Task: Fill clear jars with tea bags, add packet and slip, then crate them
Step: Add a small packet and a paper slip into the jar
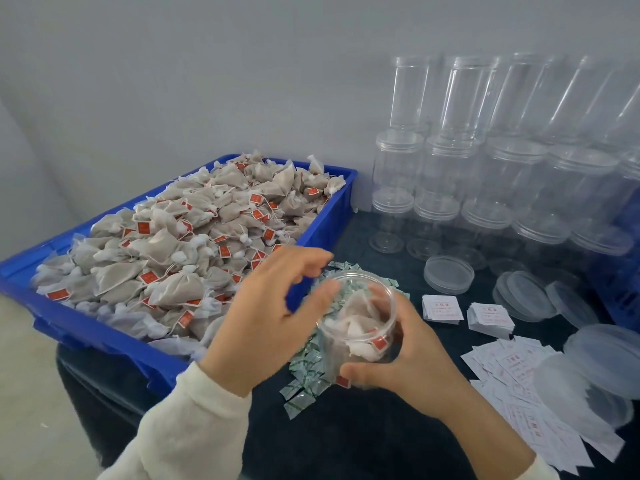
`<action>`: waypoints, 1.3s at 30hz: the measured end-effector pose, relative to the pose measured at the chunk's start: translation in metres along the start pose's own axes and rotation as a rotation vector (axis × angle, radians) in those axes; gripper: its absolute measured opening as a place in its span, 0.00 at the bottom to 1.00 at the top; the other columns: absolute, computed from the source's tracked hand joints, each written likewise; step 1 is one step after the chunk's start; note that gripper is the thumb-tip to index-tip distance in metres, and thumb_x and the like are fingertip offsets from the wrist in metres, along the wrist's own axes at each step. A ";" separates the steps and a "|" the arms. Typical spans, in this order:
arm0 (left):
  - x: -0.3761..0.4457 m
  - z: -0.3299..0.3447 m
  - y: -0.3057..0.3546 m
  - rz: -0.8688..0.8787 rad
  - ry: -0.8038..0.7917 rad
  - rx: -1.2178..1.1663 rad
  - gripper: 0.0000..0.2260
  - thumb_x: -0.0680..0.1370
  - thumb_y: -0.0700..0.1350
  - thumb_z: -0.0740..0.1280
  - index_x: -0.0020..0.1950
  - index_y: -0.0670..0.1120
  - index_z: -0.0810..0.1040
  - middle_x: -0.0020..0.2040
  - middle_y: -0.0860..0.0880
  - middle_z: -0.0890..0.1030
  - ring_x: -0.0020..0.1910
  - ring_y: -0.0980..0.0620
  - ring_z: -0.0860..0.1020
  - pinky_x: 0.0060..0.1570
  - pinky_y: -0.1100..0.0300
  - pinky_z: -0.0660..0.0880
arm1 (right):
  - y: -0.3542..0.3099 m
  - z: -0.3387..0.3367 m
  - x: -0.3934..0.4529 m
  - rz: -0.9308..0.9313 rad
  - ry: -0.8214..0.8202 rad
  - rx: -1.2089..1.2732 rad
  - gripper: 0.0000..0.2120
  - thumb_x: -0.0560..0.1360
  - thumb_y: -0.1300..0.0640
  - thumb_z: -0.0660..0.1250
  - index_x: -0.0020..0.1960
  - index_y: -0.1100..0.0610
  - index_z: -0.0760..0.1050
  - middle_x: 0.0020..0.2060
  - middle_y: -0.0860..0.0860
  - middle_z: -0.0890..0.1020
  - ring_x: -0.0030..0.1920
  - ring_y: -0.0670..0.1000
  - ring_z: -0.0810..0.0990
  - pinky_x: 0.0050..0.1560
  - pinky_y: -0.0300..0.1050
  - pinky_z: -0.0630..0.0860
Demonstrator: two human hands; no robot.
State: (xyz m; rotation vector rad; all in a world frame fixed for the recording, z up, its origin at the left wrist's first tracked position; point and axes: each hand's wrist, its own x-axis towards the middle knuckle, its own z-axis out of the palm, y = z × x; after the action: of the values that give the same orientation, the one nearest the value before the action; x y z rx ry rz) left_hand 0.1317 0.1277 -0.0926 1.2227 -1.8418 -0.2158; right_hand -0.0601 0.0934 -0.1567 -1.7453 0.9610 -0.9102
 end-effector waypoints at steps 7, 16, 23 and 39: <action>-0.081 0.062 -0.042 -0.375 -0.262 0.294 0.16 0.78 0.54 0.64 0.65 0.54 0.72 0.59 0.62 0.71 0.61 0.63 0.69 0.60 0.74 0.61 | 0.021 -0.022 -0.025 0.085 0.111 -0.067 0.46 0.47 0.38 0.80 0.60 0.25 0.62 0.56 0.21 0.70 0.56 0.26 0.71 0.47 0.21 0.70; -0.079 0.085 -0.058 -0.372 -0.372 0.530 0.12 0.81 0.56 0.56 0.57 0.54 0.77 0.57 0.58 0.73 0.58 0.56 0.69 0.58 0.63 0.65 | 0.037 -0.030 -0.039 0.138 0.136 -0.080 0.45 0.47 0.37 0.80 0.57 0.18 0.59 0.59 0.21 0.68 0.58 0.26 0.70 0.47 0.24 0.70; -0.072 0.086 -0.063 -0.349 -0.412 0.488 0.12 0.81 0.55 0.60 0.59 0.52 0.77 0.58 0.56 0.72 0.59 0.56 0.69 0.59 0.63 0.66 | 0.043 -0.032 -0.041 0.154 0.143 -0.071 0.45 0.46 0.36 0.80 0.55 0.17 0.59 0.56 0.19 0.68 0.57 0.25 0.70 0.50 0.27 0.69; -0.054 0.095 -0.049 -0.375 -0.038 0.069 0.02 0.75 0.41 0.71 0.44 0.45 0.78 0.45 0.56 0.80 0.48 0.56 0.75 0.46 0.70 0.68 | 0.046 -0.035 -0.044 0.183 0.145 -0.028 0.47 0.45 0.35 0.81 0.58 0.23 0.62 0.58 0.26 0.71 0.57 0.27 0.71 0.52 0.28 0.70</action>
State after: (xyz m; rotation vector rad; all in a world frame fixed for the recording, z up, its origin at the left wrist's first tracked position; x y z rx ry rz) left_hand 0.0991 0.1175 -0.2077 1.6175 -1.6503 -0.3867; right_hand -0.1198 0.1071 -0.1961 -1.6009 1.2123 -0.9174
